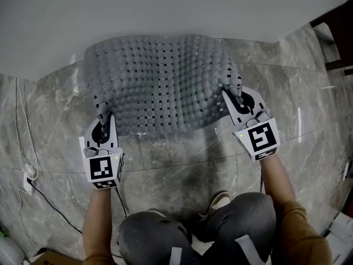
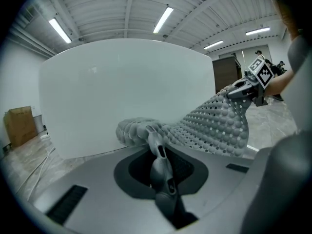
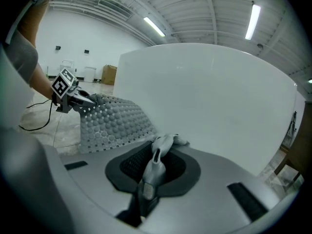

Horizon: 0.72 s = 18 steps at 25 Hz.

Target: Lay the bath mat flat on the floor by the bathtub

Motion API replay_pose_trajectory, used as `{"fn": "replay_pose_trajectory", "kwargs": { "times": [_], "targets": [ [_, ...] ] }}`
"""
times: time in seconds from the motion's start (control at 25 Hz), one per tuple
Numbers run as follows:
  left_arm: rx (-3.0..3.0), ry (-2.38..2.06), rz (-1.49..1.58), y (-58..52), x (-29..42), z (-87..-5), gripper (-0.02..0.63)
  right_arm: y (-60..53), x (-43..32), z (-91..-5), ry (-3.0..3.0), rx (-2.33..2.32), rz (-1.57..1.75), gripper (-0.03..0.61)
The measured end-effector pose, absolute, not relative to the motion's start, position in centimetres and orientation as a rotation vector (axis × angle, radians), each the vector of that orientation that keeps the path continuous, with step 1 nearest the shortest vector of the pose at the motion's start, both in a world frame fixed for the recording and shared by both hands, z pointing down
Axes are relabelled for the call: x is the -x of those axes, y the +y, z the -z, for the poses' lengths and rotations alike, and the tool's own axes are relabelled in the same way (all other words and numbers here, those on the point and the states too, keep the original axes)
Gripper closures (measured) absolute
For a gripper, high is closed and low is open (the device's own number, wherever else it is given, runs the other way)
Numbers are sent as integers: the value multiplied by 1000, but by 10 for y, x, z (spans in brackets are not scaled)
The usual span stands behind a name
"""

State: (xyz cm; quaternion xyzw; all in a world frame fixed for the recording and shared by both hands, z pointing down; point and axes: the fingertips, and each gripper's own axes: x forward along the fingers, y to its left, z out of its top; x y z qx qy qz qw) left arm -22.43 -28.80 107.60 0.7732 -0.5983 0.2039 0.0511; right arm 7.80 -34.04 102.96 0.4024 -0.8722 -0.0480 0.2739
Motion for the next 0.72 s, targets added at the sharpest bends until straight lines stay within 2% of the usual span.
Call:
{"fn": "replay_pose_trajectory", "kwargs": {
  "times": [0.48,0.72],
  "targets": [
    [-2290,-1876,-645,-299,232,-1098,574,-356,-86,-1062,-2330,-1113,127,534],
    [-2211,-1850,-738,-317,249,-1135,572,-384,-80,-1104,-2293,-1075,65,531]
  ]
}}
